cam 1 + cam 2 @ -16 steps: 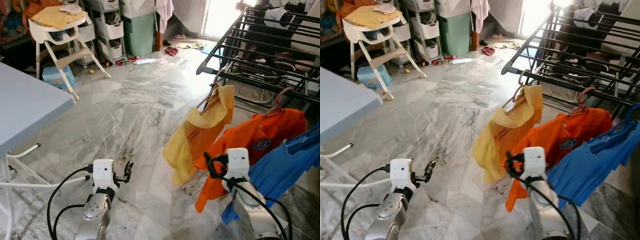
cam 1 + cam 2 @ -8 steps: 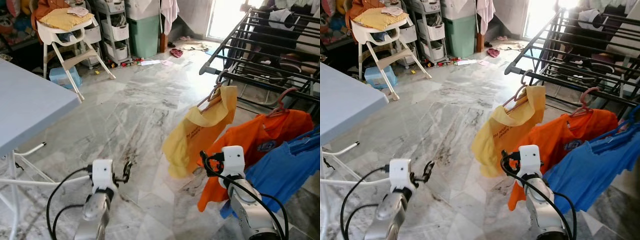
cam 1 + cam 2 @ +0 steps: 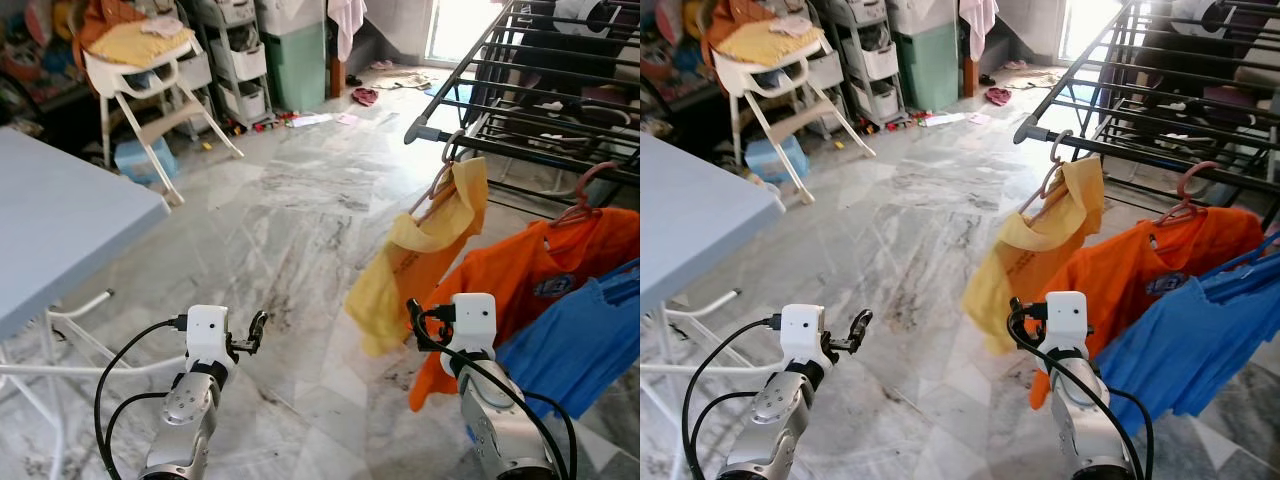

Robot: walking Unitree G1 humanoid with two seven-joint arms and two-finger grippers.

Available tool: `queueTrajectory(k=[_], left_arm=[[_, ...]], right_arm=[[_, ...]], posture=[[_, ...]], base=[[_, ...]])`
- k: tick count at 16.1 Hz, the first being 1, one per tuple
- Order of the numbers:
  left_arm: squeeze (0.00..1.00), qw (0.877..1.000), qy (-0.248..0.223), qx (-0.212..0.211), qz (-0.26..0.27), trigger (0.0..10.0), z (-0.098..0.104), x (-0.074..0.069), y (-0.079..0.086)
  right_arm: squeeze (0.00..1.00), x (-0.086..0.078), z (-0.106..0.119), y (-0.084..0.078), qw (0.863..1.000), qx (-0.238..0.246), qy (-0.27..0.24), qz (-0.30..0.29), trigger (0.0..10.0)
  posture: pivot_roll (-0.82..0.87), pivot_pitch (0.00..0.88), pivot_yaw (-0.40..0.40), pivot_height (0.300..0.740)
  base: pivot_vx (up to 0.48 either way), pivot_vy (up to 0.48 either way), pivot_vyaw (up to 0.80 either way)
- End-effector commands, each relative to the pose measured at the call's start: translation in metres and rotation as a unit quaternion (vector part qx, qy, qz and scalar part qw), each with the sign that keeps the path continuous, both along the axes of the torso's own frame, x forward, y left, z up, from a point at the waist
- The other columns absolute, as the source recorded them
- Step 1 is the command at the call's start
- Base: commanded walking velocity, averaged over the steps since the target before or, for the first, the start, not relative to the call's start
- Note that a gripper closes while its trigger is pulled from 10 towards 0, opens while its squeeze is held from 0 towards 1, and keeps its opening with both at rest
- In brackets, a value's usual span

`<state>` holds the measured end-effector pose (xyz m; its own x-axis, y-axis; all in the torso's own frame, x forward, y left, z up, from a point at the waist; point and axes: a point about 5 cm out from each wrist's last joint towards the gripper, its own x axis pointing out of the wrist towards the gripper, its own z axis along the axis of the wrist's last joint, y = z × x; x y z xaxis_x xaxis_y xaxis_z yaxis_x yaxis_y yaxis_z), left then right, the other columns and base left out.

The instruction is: Hang hanger

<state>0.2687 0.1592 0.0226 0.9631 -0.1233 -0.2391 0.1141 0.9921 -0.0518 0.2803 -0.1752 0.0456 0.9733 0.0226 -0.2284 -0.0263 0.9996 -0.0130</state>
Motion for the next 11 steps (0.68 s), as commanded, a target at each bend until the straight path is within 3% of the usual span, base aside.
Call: queueTrajectory(k=[1,6,11], left_arm=[[0.0,1.0,0.007,0.012,-0.004,10.0,-0.0025,-0.002,0.0044],[0.0,1.0,0.001,0.018,0.015,10.0,-0.0016,0.0,0.0083],[0.0,0.999,-0.005,0.005,0.035,10.0,-0.0027,-0.0072,0.009]], right_arm=[[0.0,0.0001,0.0014,0.0003,1.0,-0.001,-0.006,-0.006,10.0],[0.0,0.0013,0.0016,0.0021,1.0,-0.001,-0.009,-0.001,10.0],[0.0,0.0084,0.0086,0.0052,0.999,-0.017,-0.02,0.019,10.0]], posture=[[-0.14,0.0,0.114,0.74],[-0.14,0.0,0.111,0.74],[-0.13,0.0,0.082,0.74]], base=[[0.0,0.0,0.0],[0.0,0.0,0.0],[0.0,0.0,0.0]])
